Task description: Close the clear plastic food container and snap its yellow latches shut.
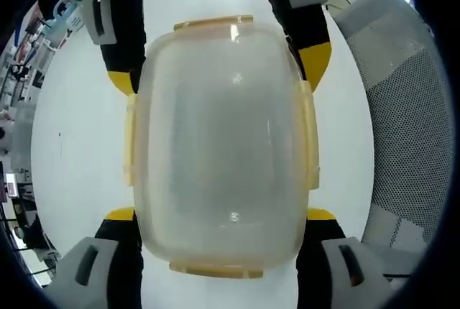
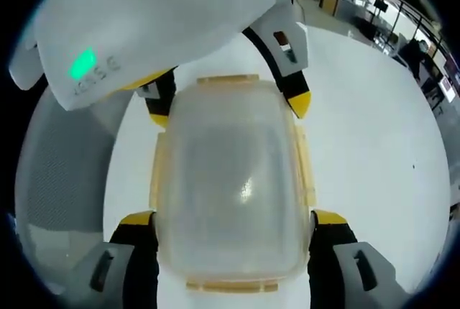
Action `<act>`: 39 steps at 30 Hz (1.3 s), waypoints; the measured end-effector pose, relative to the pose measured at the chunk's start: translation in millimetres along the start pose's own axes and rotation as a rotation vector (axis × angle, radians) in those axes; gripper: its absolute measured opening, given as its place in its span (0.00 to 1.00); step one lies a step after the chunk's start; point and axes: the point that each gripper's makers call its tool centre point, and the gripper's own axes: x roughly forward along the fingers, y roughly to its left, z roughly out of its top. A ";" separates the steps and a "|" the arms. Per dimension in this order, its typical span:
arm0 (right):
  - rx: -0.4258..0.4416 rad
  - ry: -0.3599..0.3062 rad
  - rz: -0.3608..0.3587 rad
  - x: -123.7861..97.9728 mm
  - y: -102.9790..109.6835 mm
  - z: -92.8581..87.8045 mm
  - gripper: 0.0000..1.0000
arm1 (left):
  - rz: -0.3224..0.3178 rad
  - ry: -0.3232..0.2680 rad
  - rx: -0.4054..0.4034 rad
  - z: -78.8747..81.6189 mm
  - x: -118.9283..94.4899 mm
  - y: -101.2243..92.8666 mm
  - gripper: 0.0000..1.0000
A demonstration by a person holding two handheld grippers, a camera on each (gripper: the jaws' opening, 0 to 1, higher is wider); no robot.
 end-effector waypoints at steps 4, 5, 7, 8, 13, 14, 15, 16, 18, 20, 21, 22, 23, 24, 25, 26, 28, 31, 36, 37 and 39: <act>0.007 -0.007 -0.004 -0.7 -9.0 0.2 0.87 | -0.005 -0.002 0.007 0.0 1.3 9.2 0.91; 0.009 -0.010 -0.006 -1.1 -11.0 0.2 0.87 | -0.006 -0.003 0.008 -0.1 1.3 11.2 0.91; 0.011 -0.017 -0.007 -1.8 -15.7 0.2 0.87 | -0.009 -0.003 0.008 0.5 3.1 16.1 0.91; 0.011 -0.019 -0.007 -2.1 -17.1 0.3 0.87 | -0.009 -0.001 0.007 0.5 3.5 18.4 0.91; 0.006 -0.016 -0.005 -2.6 -28.1 0.0 0.87 | -0.011 -0.003 -0.001 1.1 4.8 27.1 0.91; 0.006 -0.015 -0.005 -2.7 -29.5 0.3 0.87 | -0.011 -0.003 -0.001 1.1 5.1 28.5 0.91; 0.007 -0.014 -0.006 -2.7 -31.1 0.4 0.87 | -0.011 -0.003 0.000 0.7 5.0 30.7 0.91; 0.007 -0.014 -0.006 -2.6 -32.6 0.4 0.87 | -0.011 -0.003 0.001 0.6 5.2 32.1 0.91; 0.008 -0.012 -0.007 -2.6 -36.3 0.5 0.87 | -0.012 -0.003 0.002 0.4 6.5 36.0 0.91; 0.012 -0.011 -0.009 -2.6 -40.2 0.5 0.87 | -0.012 -0.003 0.007 -0.1 6.8 40.3 0.91; 0.015 -0.011 -0.010 -2.8 -42.0 0.5 0.87 | -0.013 -0.003 0.010 -0.2 6.7 42.3 0.91; 0.018 -0.014 -0.012 -3.5 -44.1 1.1 0.87 | -0.014 -0.003 0.014 -0.4 7.1 45.4 0.91; 0.019 -0.017 -0.013 -3.7 -45.6 1.3 0.87 | -0.014 -0.001 0.016 -0.6 7.6 47.2 0.91; 0.021 -0.020 -0.014 -3.7 -48.4 1.3 0.87 | -0.014 0.003 0.018 -0.5 8.1 49.6 0.91; 0.021 -0.021 -0.015 -3.8 -50.1 1.2 0.87 | -0.014 0.005 0.019 -0.5 8.2 51.0 0.91; 0.021 -0.022 -0.015 -3.6 -52.6 1.3 0.87 | -0.013 0.009 0.019 -0.6 8.9 53.2 0.91; 0.020 -0.022 -0.016 -3.7 -56.0 1.3 0.87 | -0.012 0.012 0.017 -0.8 9.9 57.3 0.91; 0.019 -0.020 -0.016 -4.0 -59.4 1.6 0.87 | -0.012 0.014 0.015 -0.9 9.6 60.1 0.91; 0.018 -0.021 -0.013 -3.9 -59.6 1.7 0.87 | -0.014 0.013 0.014 -1.4 10.5 60.8 0.91; 0.018 -0.022 -0.012 -3.9 -59.7 1.7 0.87 | -0.014 0.012 0.013 -1.3 9.5 60.1 0.92; 0.018 -0.024 -0.011 -3.8 -59.9 1.6 0.87 | -0.014 0.012 0.013 -1.4 10.1 60.3 0.92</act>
